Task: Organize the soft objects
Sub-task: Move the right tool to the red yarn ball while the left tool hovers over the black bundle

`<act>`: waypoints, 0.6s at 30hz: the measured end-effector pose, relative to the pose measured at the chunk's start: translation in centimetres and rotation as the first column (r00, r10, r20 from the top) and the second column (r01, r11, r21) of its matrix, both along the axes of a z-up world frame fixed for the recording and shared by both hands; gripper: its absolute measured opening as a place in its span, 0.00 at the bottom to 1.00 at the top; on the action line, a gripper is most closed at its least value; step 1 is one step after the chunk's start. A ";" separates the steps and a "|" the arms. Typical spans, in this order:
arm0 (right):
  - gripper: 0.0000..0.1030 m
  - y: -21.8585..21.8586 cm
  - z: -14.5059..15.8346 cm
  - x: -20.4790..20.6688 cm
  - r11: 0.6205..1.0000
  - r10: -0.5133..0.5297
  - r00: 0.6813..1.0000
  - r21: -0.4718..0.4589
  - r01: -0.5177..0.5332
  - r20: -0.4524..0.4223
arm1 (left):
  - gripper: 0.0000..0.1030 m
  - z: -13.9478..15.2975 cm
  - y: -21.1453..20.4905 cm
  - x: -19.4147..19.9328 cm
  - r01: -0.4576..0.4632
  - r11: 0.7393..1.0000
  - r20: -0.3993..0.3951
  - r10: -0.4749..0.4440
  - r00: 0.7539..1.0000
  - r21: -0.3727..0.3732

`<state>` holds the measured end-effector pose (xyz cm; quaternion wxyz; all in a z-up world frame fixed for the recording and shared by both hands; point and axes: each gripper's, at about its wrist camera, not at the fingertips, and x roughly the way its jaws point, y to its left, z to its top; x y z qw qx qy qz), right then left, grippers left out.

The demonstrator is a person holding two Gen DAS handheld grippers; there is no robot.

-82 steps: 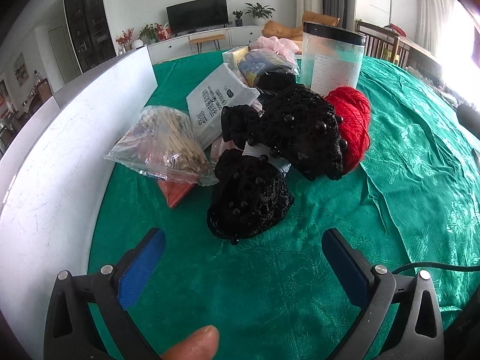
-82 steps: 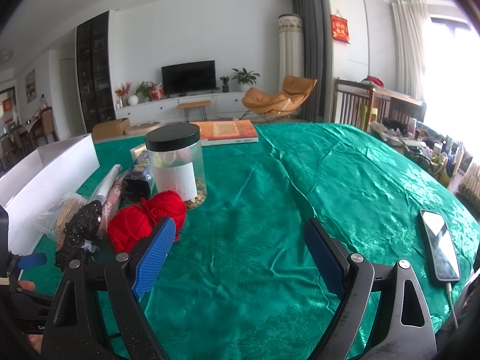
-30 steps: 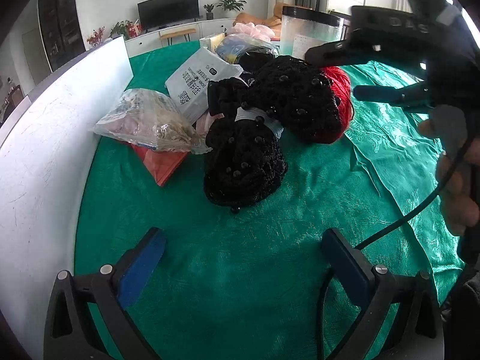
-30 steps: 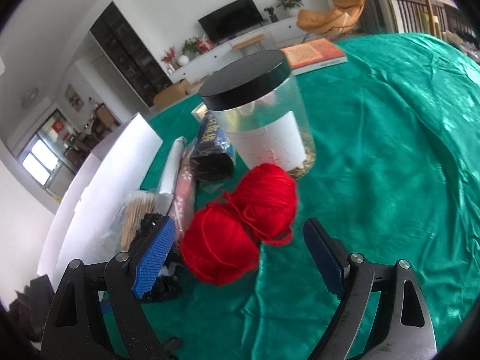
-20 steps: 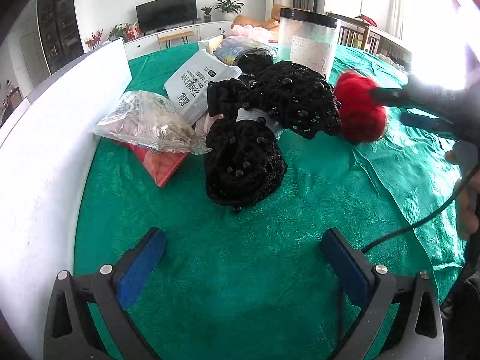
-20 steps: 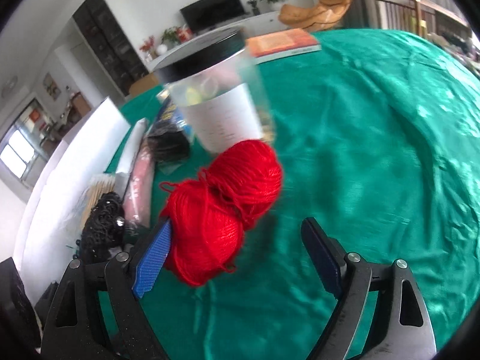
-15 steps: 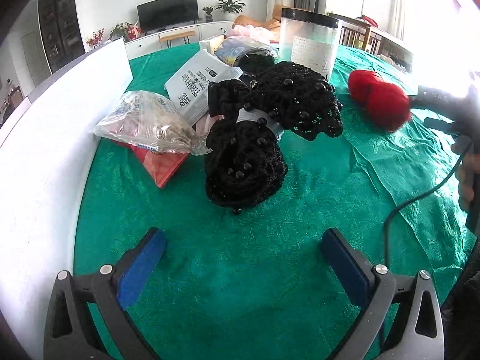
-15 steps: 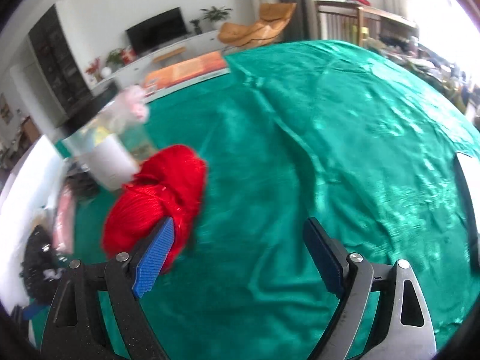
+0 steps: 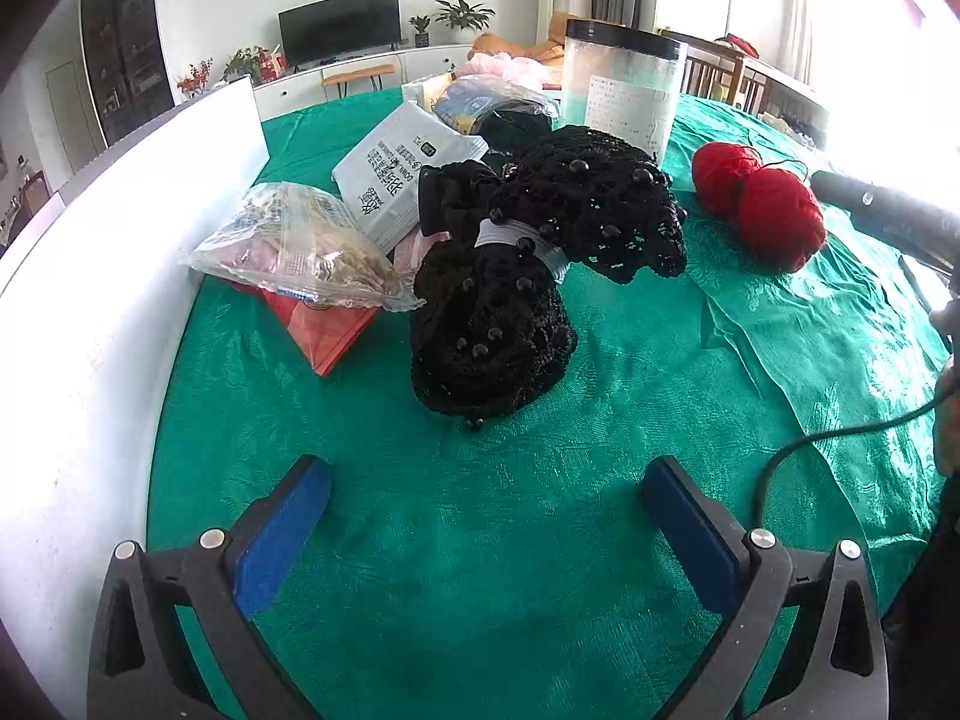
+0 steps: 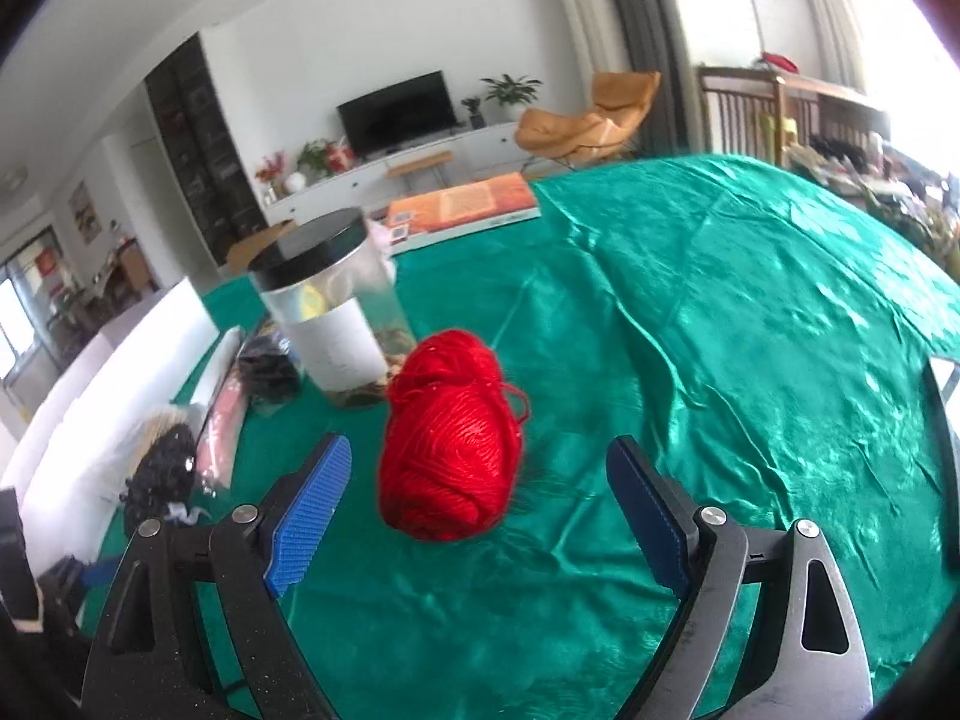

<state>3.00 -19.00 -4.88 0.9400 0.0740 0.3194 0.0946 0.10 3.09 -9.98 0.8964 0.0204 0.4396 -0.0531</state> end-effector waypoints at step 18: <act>0.86 0.8 -4.2 2.5 0.994 -0.034 0.980 -0.108 0.013 -0.198 | 1.00 0.1 0.2 -0.1 0.020 1.000 -0.011 -0.020 1.000 -0.003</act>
